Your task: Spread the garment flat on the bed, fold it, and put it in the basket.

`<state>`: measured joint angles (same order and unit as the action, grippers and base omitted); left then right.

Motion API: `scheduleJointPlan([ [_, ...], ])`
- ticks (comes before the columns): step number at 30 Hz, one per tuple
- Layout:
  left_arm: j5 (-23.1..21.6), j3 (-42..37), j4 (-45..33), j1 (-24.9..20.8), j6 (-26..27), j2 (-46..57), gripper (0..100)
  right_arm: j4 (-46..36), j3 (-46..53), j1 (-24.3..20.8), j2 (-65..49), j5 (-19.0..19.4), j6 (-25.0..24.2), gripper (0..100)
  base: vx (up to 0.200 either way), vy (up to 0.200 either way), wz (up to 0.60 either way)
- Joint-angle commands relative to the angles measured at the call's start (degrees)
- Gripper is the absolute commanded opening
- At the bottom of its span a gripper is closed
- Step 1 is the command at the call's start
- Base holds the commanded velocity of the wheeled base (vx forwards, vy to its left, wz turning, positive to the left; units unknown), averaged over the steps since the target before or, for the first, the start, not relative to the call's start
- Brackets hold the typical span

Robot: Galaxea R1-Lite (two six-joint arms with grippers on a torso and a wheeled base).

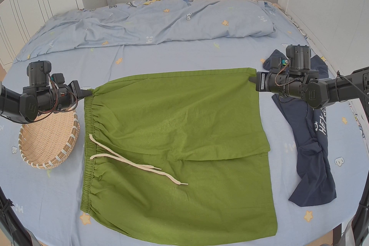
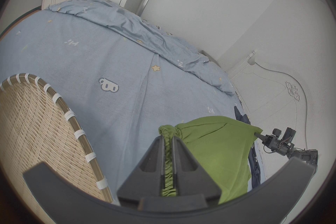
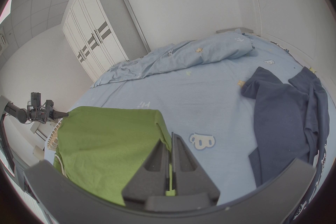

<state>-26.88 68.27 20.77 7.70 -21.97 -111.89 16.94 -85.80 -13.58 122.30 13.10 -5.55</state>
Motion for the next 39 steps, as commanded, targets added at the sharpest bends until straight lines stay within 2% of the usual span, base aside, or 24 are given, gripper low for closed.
scheduleJointPlan([
  [1,0.1,0.4,0.1,0.0,0.0,-1.6,0,0.0,-0.9,-0.4,2.3,-0.5,0.0,0,0.000,0.000,0.00],
  [5,0.7,1.1,0.1,0.0,0.0,-3.3,0,0.1,-1.4,-0.5,3.7,-0.6,0.0,0,0.000,0.000,0.00],
  [6,1.5,1.7,0.1,0.0,0.0,-4.0,100,0.0,-1.7,-0.5,4.2,-0.7,-0.1,100,0.000,0.000,0.00],
  [18,2.4,1.1,0.1,-0.8,0.1,-3.4,100,0.2,-1.3,0.2,4.4,-1.3,-0.6,100,0.000,0.000,0.00],
  [22,2.3,-2.8,-0.1,-1.2,-0.6,5.0,100,0.3,3.3,1.4,-1.8,-1.2,-1.7,100,0.000,0.000,0.00],
  [25,2.1,-5.9,-0.6,-4.1,-2.9,10.9,100,0.5,10.3,1.6,-8.7,-0.8,-4.0,100,0.000,0.000,0.00],
  [30,1.7,-16.9,-0.6,-8.1,-8.1,21.1,100,0.5,26.7,1.0,-21.9,0.9,-8.7,100,0.000,0.000,0.00],
  [35,1.1,-31.0,-0.3,-7.8,-9.7,26.3,100,0.5,44.1,0.5,-33.2,3.2,-9.0,100,0.000,0.000,0.00],
  [39,-1.9,-40.5,-0.1,-5.6,-9.8,29.4,100,1.2,54.2,-0.7,-37.9,5.1,-9.8,100,0.000,0.000,0.00],
])
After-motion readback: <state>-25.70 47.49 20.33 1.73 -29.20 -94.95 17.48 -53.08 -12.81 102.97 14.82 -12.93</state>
